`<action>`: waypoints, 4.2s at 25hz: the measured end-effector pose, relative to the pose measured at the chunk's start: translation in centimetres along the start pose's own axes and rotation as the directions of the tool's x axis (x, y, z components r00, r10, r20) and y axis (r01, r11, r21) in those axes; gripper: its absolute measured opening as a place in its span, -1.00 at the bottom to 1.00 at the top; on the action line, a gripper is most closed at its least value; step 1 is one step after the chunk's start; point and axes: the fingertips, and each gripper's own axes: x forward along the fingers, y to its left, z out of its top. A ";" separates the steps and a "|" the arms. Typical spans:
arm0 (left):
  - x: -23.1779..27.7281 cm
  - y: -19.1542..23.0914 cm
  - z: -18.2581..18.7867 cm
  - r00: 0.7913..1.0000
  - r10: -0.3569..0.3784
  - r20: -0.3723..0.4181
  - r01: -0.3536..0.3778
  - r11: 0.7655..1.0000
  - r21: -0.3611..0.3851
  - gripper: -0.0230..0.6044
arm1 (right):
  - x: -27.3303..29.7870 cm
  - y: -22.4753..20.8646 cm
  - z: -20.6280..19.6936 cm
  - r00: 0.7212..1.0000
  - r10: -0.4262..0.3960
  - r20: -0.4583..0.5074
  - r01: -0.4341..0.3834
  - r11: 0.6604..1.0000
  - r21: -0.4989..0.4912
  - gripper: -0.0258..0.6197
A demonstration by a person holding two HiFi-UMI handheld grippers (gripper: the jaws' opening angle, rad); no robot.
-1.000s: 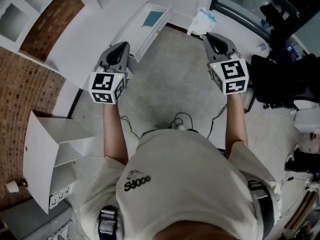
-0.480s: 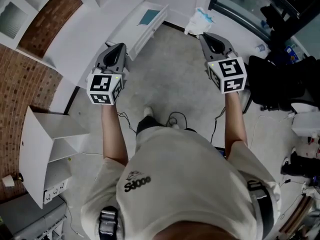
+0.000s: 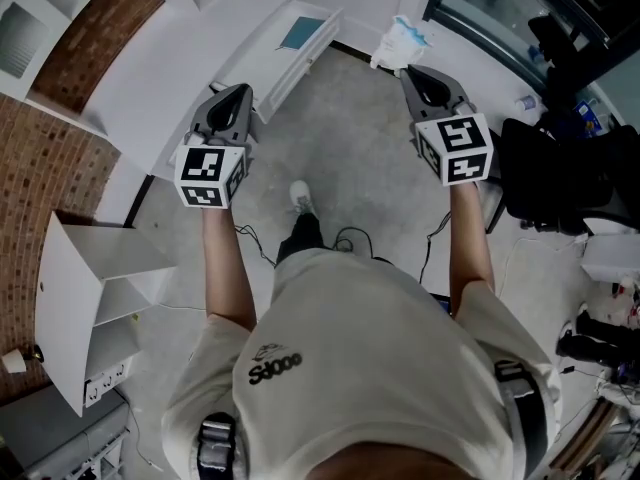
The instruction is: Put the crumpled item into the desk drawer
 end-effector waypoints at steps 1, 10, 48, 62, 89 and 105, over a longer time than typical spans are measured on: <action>0.5 0.6 -0.3 1.000 0.002 -0.002 -0.002 1.000 -0.001 -0.87 | 0.9 -0.1 0.0 1.000 0.002 -0.005 -0.002 1.000 0.001 -0.89; 9.0 7.9 -3.1 1.000 -0.006 -0.020 0.006 1.000 -0.014 -0.87 | 11.3 -3.2 -0.4 0.999 -0.026 -0.035 0.026 1.000 0.006 -0.89; 32.2 34.0 -13.5 0.990 -0.115 -0.079 0.107 0.990 -0.091 -0.87 | 48.1 -4.0 -3.2 0.965 0.007 -0.262 -0.007 1.000 0.002 -0.89; 45.1 39.1 -23.2 0.967 -0.045 -0.249 -0.006 0.980 -0.200 -0.87 | 66.1 -7.4 -16.1 0.849 0.234 -0.473 -0.226 0.971 0.075 -0.89; 52.4 44.4 -35.3 0.868 0.035 -0.495 -0.193 0.942 -0.273 -0.87 | 85.3 -3.9 -40.3 0.420 0.399 -0.815 -0.366 0.896 0.250 -0.89; 52.4 44.6 -35.8 0.861 0.054 -0.506 -0.221 0.935 -0.276 -0.87 | 90.1 -3.8 -39.8 0.510 0.402 -0.760 -0.371 0.901 0.227 -0.64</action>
